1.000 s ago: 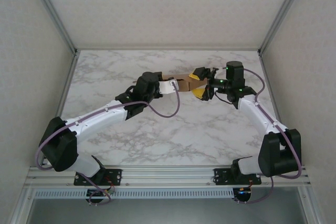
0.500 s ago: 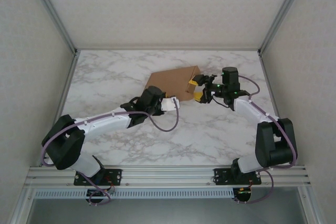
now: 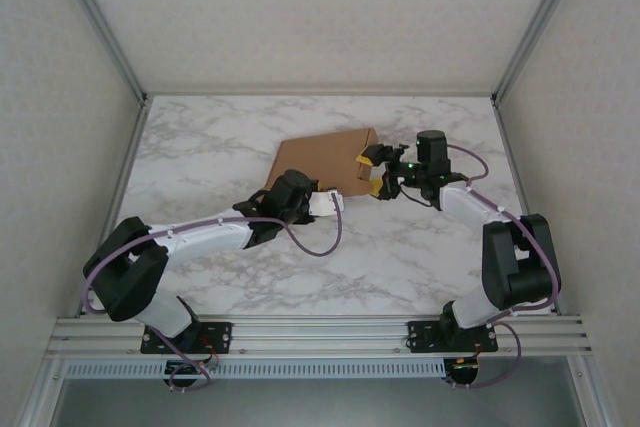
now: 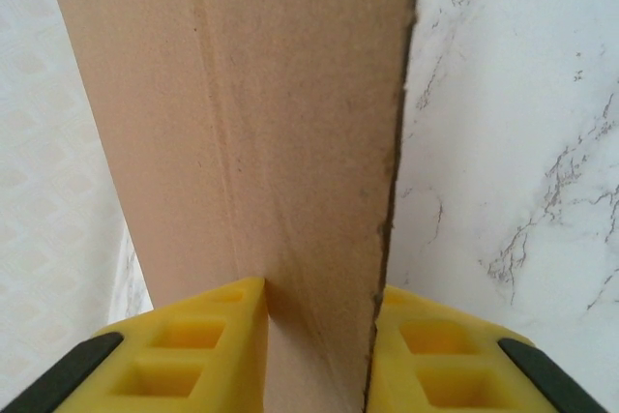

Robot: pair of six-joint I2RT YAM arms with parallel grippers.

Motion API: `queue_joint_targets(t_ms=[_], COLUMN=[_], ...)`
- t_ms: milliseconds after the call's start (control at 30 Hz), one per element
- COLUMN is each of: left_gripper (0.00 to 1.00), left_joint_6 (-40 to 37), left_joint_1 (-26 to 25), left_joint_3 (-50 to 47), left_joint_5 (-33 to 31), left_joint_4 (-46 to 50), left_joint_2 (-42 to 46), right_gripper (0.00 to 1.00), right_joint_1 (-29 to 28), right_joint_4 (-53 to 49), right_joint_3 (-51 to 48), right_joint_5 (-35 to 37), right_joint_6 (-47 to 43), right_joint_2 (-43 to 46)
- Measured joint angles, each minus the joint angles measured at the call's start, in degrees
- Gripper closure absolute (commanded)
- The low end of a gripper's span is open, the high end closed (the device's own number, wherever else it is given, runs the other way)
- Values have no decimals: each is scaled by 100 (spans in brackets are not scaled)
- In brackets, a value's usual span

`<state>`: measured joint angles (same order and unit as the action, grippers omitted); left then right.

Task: Fold the paper box

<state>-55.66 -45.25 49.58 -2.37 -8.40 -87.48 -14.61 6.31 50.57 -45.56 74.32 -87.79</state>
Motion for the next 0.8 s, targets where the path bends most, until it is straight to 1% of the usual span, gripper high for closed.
queue_joint_targets(t_ms=[33, 100, 167, 333, 400, 500, 567, 633, 733, 800], left_gripper=[72, 68, 58, 35, 30, 26, 22, 17, 17, 19], left_joint_6=[0, 0, 4, 42, 42, -15, -24, -15, -151, -369], left_joint_1=[-4, -4, -4, -120, -144, -129, -94, -33, -4, -9], left_joint_3=[0, 0, 0, -160, -411, -837, -1005, -1172, -1445, -1676], left_joint_5=[-11, -42, -42, -35, -37, -48, -96, -175, -407, -688], left_joint_4=[0, -13, -46, -212, -382, -721, -973, -1266, -1836, -2514], left_joint_2=[0, 0, 0, 197, 485, 942, 1029, 1029, 1005, 940], right_gripper=[36, 44, 49, 51, 51, 51, 51, 50, 50, 50], right_joint_1=[-17, -31, -33, -70, -70, -70, -70, -70, -70, -72], right_joint_4=[-9, -42, -79, -131, -149, -142, -131, -81, 201, 531], right_joint_3=[0, 0, 0, 0, 0, 0, 0, 0, 0, -7], right_joint_5=[20, 59, 70, 59, 44, 2, -87, -170, -310, -382], right_joint_6=[-39, -127, -190, -214, -140, 83, 245, 442, 831, 1185], right_joint_2=[-11, -17, -17, -7, 22, 96, 181, 271, 365, 400])
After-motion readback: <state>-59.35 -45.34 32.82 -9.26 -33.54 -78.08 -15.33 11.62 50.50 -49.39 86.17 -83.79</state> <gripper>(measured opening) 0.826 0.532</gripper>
